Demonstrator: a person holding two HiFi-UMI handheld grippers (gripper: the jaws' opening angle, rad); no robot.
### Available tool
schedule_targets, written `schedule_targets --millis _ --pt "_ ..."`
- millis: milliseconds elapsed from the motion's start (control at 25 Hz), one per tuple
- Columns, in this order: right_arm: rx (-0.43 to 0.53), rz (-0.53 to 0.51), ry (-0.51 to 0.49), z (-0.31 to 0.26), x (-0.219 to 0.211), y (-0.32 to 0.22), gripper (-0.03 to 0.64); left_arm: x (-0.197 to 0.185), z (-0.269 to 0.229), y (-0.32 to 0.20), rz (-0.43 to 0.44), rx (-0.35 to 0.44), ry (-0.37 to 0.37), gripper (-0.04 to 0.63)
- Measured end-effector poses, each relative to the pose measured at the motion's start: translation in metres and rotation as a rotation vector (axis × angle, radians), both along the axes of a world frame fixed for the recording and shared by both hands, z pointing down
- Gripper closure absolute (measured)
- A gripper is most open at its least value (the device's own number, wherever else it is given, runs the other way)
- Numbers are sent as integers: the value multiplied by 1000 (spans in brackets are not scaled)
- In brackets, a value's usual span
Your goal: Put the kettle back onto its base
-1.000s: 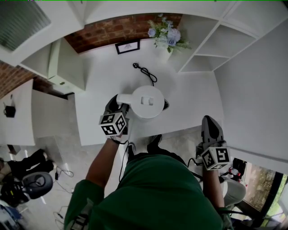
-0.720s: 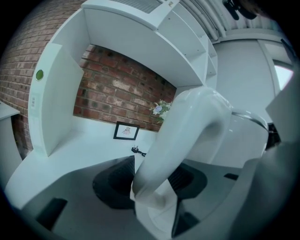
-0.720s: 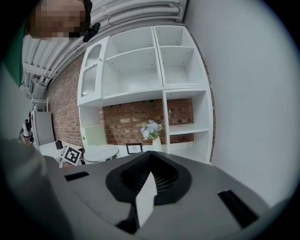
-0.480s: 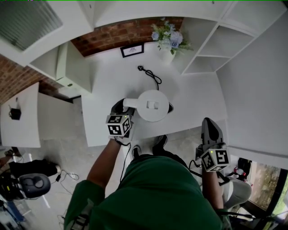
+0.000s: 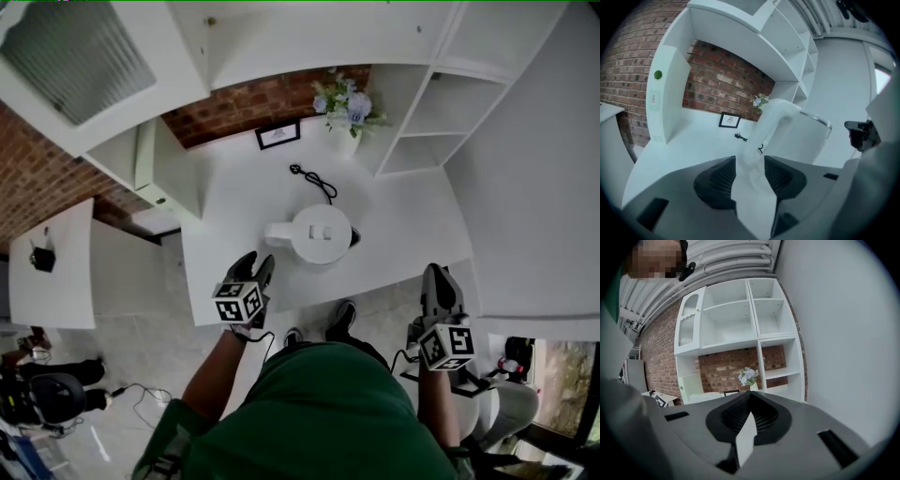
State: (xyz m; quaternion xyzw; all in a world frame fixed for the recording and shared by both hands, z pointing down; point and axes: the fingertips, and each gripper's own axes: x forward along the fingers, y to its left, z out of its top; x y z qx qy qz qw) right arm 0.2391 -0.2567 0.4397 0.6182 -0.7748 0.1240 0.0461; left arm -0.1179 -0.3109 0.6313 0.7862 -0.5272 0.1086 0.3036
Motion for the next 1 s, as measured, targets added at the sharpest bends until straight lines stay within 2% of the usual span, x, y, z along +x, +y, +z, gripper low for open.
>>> schedule_targets --millis 200,360,560,760,1000 --pt "27 48 4 -14 10 14 603 -29 -49 5 -27 109 -2 454" --pt "43 79 17 -21 13 24 604 -35 -95 -4 -45 178 3 489" --pt "92 81 24 -38 5 32 603 -13 -157 -4 37 278 59 517" --pt "136 47 21 -58 -12 33 603 0 -211 6 120 404 18 518" --pt "191 -36 47 -90 -43 37 603 -2 -268 35 150 479 90 518"
